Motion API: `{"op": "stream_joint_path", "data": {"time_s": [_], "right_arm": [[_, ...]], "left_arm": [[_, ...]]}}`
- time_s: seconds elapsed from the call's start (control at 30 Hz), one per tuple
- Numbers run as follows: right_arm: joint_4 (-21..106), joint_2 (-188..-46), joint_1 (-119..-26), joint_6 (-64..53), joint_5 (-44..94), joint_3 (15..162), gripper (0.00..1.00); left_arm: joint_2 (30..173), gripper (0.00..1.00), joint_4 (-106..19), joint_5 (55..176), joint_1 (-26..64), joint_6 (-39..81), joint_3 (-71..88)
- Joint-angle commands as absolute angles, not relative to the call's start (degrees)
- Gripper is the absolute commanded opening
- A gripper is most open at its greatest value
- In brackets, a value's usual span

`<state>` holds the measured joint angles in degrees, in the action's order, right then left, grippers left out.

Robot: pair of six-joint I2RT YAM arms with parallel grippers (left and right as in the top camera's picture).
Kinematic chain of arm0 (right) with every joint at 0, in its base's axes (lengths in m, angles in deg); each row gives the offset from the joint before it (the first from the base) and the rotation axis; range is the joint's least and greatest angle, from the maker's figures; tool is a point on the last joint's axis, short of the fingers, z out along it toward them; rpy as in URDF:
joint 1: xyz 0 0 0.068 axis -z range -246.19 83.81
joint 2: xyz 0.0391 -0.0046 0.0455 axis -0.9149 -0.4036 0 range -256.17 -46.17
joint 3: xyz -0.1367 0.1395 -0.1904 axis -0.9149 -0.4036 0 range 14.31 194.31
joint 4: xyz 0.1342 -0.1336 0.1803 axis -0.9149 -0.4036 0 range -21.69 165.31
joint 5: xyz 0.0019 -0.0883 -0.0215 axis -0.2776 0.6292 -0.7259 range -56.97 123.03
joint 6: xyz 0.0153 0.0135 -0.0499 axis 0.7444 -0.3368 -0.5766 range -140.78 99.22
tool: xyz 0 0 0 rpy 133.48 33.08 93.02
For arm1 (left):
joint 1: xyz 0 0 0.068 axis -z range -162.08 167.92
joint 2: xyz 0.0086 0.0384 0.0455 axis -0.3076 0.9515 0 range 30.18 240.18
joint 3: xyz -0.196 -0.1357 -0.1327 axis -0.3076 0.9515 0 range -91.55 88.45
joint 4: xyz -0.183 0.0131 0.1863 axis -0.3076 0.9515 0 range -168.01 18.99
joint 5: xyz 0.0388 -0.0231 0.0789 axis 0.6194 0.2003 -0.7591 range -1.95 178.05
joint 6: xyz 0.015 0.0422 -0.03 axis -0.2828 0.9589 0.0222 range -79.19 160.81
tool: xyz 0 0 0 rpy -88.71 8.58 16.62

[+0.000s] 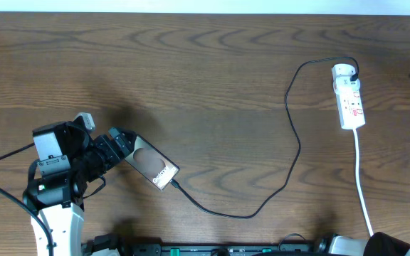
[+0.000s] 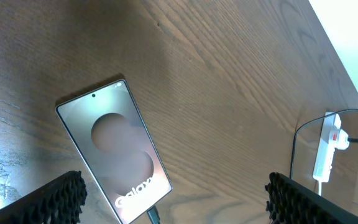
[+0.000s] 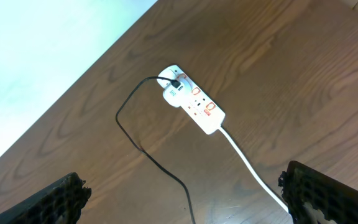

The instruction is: Plug charger to phone and switch on socket

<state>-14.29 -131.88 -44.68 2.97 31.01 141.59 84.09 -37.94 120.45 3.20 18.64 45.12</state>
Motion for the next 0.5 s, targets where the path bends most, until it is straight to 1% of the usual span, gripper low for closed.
{"op": "stream_joint_path", "data": {"time_s": [0.0,0.2,0.33,0.47], "right_arm": [[-14.31,-131.68,-44.52,3.82,31.6,141.63,0.99],[-14.31,-131.68,-44.52,3.85,31.6,141.63,0.99],[-14.31,-131.68,-44.52,3.82,31.6,141.63,0.99],[-14.31,-131.68,-44.52,3.82,31.6,141.63,0.99]], "left_arm": [[84.09,0.91,-37.94,119.9,3.26,19.8,44.07],[84.09,0.92,-34.81,118.09,3.26,19.82,44.07],[84.09,0.91,-30.81,111.07,3.7,19.82,44.36],[82.39,0.92,-30.79,103.82,4.97,19.8,46.48]]}}
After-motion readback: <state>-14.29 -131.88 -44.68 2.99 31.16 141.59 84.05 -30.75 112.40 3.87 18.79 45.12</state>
